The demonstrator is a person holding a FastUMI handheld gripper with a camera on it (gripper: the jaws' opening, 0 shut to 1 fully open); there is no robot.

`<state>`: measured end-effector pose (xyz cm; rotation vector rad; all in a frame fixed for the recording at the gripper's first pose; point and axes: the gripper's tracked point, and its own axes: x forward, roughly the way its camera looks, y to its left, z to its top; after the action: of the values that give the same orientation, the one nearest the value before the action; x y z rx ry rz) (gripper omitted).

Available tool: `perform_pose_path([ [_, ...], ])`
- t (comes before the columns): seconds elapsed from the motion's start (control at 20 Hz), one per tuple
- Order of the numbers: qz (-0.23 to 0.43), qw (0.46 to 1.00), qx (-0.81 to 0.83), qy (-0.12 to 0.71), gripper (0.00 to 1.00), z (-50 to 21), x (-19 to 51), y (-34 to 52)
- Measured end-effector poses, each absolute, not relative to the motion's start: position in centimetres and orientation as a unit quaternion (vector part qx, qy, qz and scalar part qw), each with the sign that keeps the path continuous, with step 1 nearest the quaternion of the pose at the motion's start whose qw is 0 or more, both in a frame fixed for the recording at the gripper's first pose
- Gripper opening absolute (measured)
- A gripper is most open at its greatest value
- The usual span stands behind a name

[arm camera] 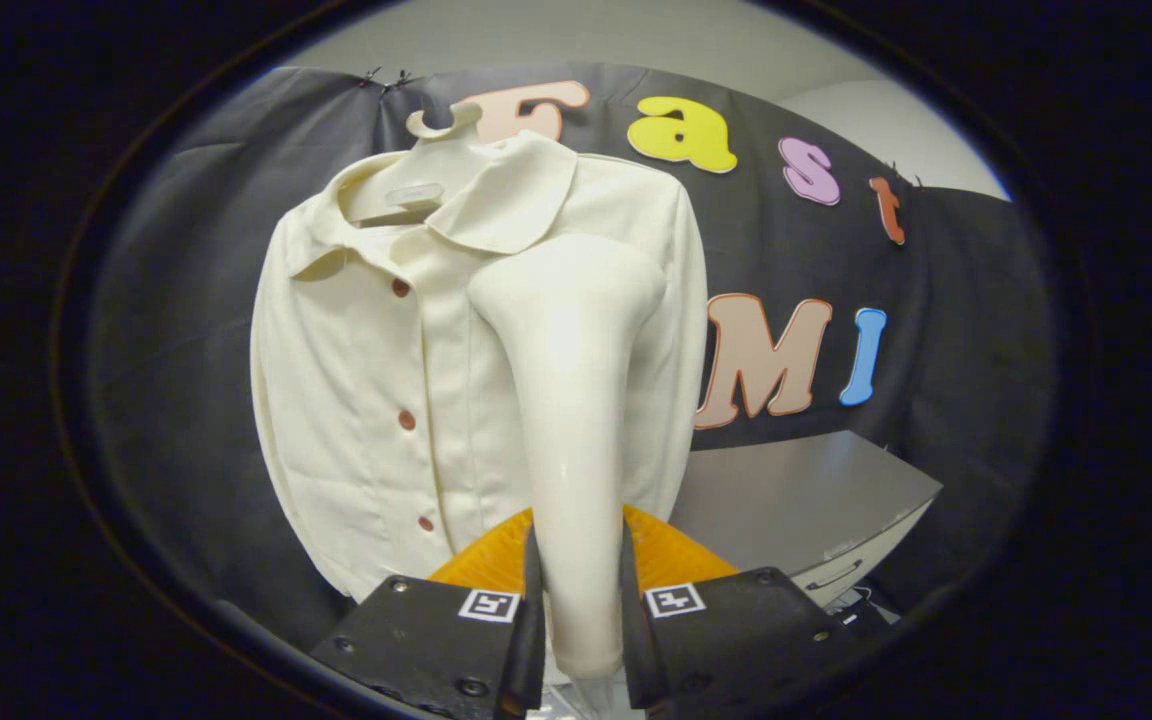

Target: Iron the clothes twice with a garment steamer, once on the left side and once on the right side.

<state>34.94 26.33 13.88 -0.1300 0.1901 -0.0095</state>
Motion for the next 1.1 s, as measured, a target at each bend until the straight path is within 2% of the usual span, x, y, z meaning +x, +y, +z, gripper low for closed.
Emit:
perform_pose_path([
  [0.4, -0.020, 0.992, -0.062, 0.109, 0.32, 10.2, 35.0, 24.8],
  [1.1, -0.029, 0.982, -0.066, 0.174, 0.32, -2.7, 32.2, 23.4],
])
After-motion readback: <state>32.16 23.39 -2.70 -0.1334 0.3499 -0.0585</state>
